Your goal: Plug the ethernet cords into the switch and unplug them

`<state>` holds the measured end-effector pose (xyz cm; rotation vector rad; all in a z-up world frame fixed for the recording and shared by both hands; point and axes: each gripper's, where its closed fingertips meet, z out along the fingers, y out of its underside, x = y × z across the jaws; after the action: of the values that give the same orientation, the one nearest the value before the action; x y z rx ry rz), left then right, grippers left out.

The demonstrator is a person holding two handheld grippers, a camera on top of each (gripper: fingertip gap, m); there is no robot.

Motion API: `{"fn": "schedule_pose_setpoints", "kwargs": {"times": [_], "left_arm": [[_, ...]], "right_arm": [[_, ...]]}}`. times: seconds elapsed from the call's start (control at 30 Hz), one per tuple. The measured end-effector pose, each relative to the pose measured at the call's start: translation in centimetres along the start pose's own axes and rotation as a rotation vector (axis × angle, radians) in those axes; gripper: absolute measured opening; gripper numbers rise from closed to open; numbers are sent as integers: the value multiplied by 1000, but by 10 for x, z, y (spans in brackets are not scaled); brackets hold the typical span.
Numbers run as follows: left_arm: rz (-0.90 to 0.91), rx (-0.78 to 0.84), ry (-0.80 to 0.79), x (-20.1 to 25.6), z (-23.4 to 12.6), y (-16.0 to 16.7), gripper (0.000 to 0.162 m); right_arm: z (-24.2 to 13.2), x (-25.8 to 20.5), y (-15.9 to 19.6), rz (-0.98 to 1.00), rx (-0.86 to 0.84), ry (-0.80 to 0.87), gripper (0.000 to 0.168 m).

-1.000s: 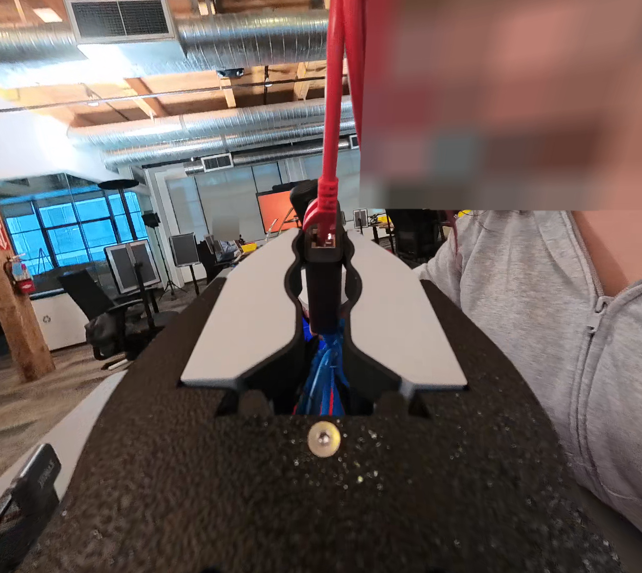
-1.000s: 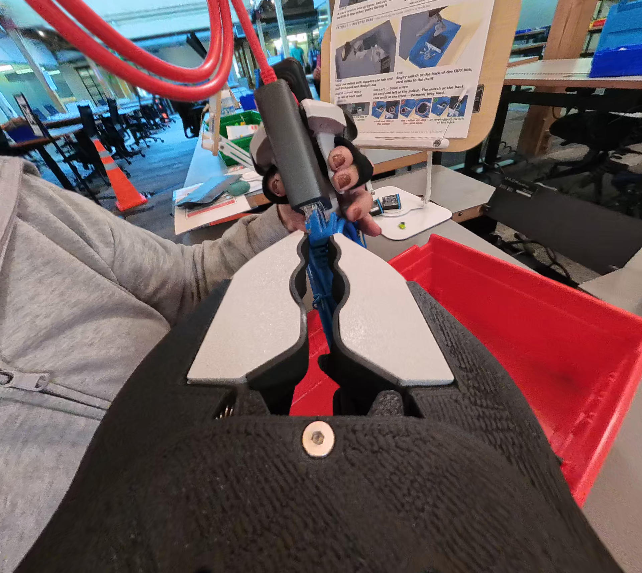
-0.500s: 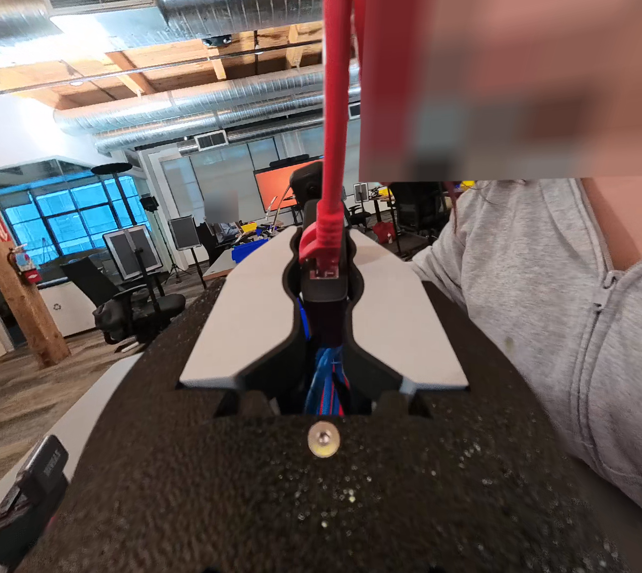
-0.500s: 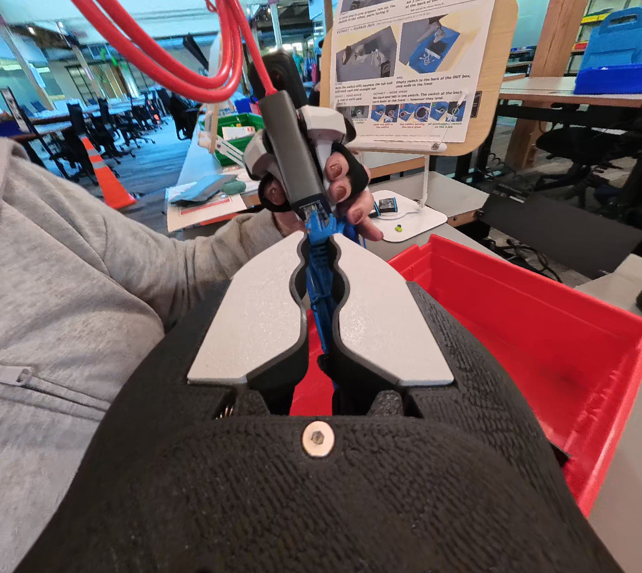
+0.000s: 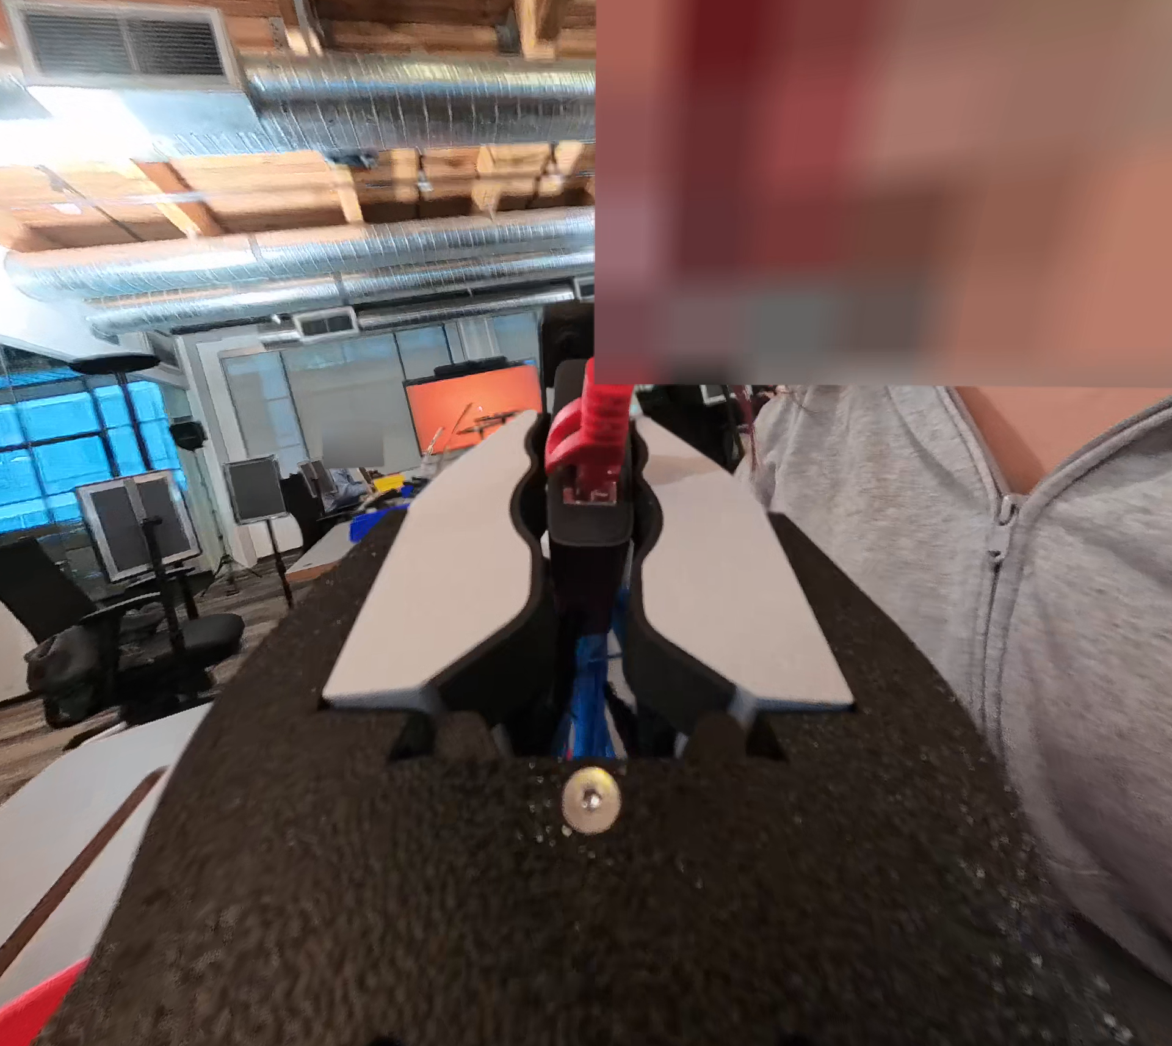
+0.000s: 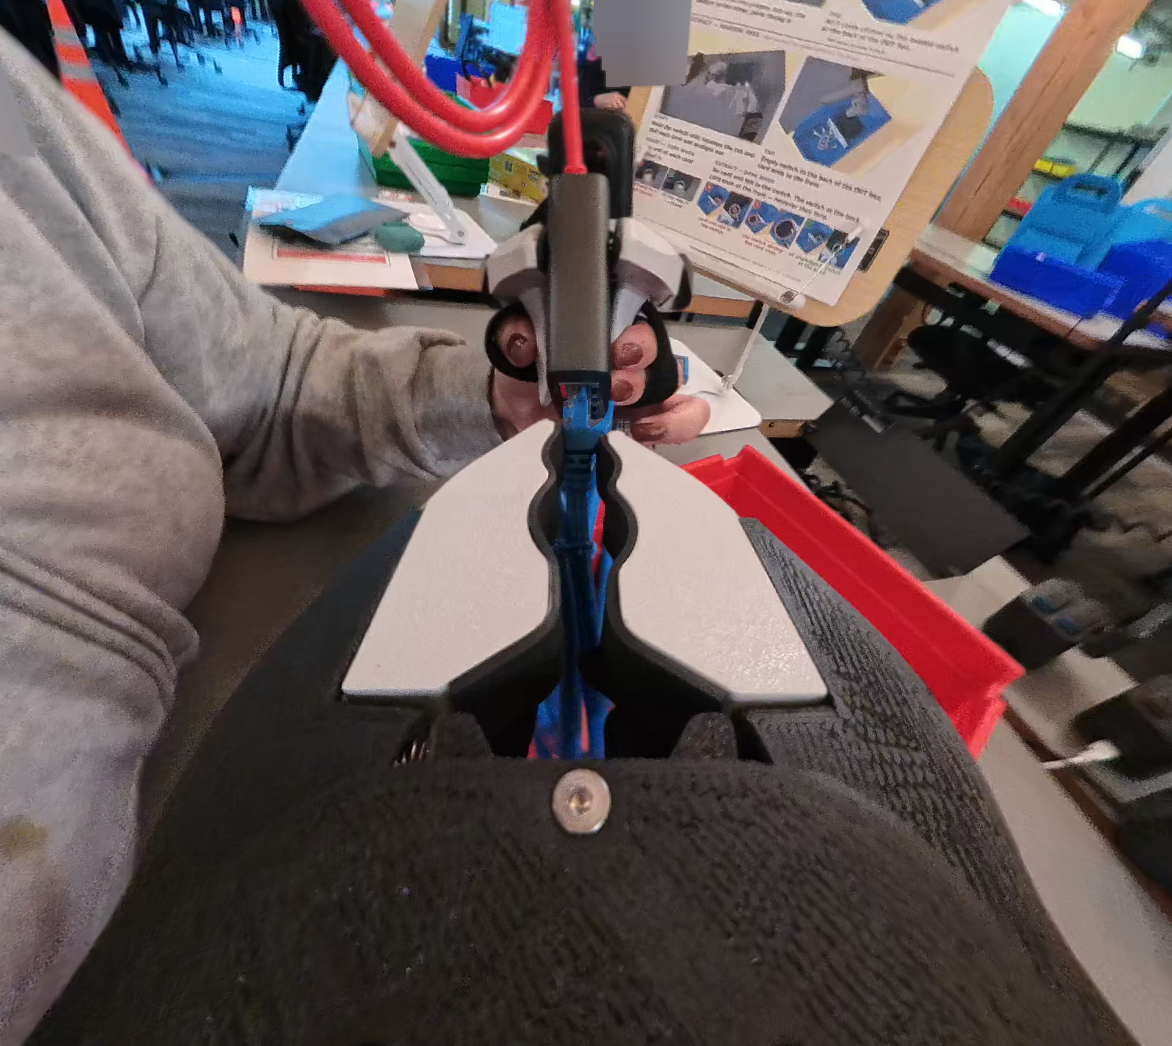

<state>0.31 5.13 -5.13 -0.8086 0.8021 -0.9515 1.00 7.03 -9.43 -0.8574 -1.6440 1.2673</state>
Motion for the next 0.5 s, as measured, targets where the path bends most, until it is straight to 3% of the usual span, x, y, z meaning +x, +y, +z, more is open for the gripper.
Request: {"fn": "schedule_pose_setpoints", "kwargs": {"times": [0.07,0.3,0.43,0.5], "left_arm": [[-33,39,26,2,1,-2,21],[-81,123,-54,-13,-4,-4,21],[-33,13,-91,-15,6,5,21],[-8,-30,-84,-12,10,7,21]], "right_arm": [[-2,-3,-2,-68,-2,-9,7],[-2,8,-5,83,94,41,9],[-13,23,-10,82,137,113,35],[-14,22,-9,71,93,89,38]]}}
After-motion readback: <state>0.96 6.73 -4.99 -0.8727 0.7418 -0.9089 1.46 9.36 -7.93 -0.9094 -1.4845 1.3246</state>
